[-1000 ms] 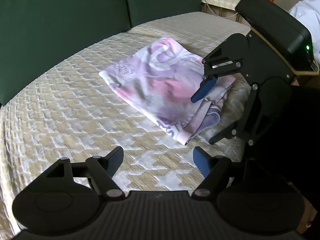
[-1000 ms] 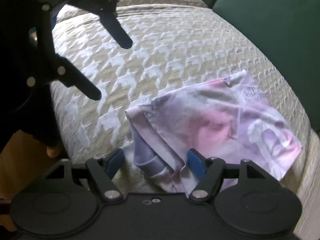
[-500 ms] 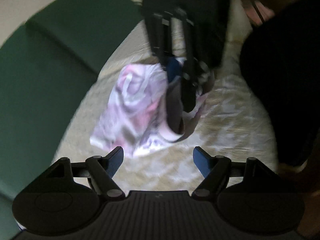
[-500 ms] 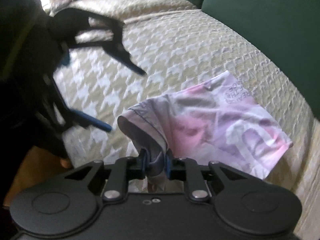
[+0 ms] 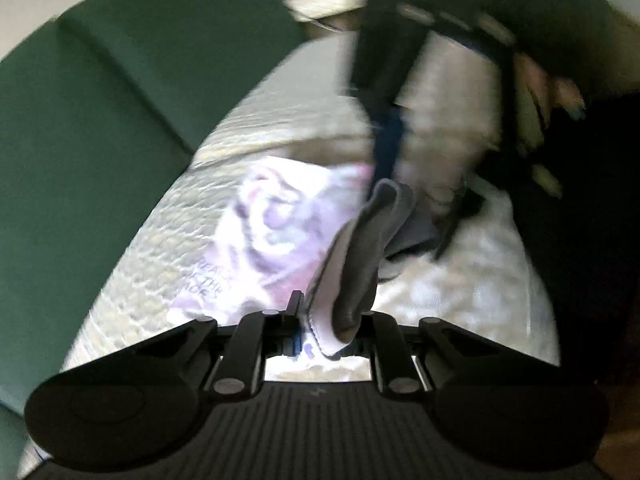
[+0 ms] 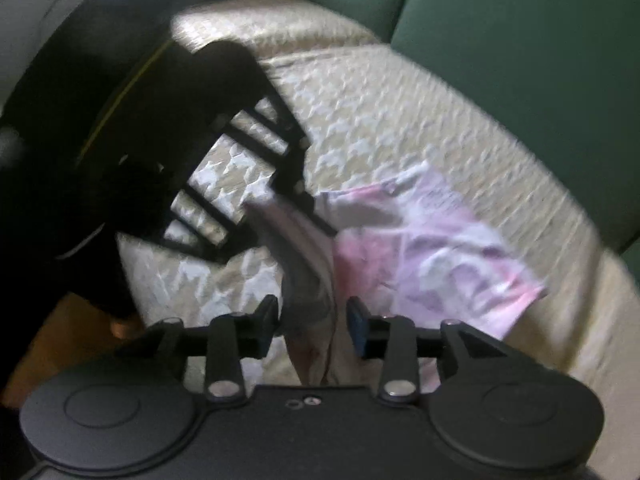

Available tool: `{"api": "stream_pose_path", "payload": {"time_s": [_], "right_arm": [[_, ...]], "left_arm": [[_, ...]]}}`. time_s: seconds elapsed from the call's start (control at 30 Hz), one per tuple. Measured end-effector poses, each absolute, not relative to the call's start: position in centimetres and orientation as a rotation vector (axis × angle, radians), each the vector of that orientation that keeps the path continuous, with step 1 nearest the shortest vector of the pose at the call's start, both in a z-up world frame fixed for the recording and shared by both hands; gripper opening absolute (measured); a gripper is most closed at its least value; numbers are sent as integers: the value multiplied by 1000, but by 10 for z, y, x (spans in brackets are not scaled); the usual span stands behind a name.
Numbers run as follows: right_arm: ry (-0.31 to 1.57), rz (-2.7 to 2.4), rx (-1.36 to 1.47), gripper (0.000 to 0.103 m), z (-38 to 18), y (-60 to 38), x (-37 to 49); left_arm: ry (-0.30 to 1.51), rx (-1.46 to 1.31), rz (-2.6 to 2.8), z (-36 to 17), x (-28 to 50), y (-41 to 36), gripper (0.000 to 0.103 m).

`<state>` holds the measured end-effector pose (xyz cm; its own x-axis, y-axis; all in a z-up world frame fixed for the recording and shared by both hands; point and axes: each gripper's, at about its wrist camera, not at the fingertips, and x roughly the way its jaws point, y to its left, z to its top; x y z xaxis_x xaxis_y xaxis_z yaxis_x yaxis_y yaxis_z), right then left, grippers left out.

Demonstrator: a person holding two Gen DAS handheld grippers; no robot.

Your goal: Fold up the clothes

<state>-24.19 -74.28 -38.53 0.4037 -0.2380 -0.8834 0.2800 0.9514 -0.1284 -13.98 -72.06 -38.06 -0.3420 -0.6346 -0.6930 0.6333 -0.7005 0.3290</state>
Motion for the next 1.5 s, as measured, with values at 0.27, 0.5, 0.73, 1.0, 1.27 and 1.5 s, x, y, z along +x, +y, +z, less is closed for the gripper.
{"api": "stream_pose_path", "payload": {"time_s": [0.27,0.5,0.73,1.0,1.27,1.5], "right_arm": [[1141,-444,-256,103,-409,-720,-262],[1117,-467,-242,103,-401,-721,-284],[1138,-478,-252,103,-416,-713,-273],[1166,-426,-286,103,-428,-720,-272],[1144,-470,-242,103,-411,-737,-284],[1141,-386,-224,103,-366,-727,-294]], "left_arm": [[125,1014,-2068,-370,-135,-738,13],[188,1011,-2076,-374,-133,-716,13],[214,980,-2033,-373,-135,-721,13],[211,982,-2031,-373,-136,-731,13],[248,963,-2037,-372,-132,-712,13],[302,906,-2048,-365,-126,-692,13]]}}
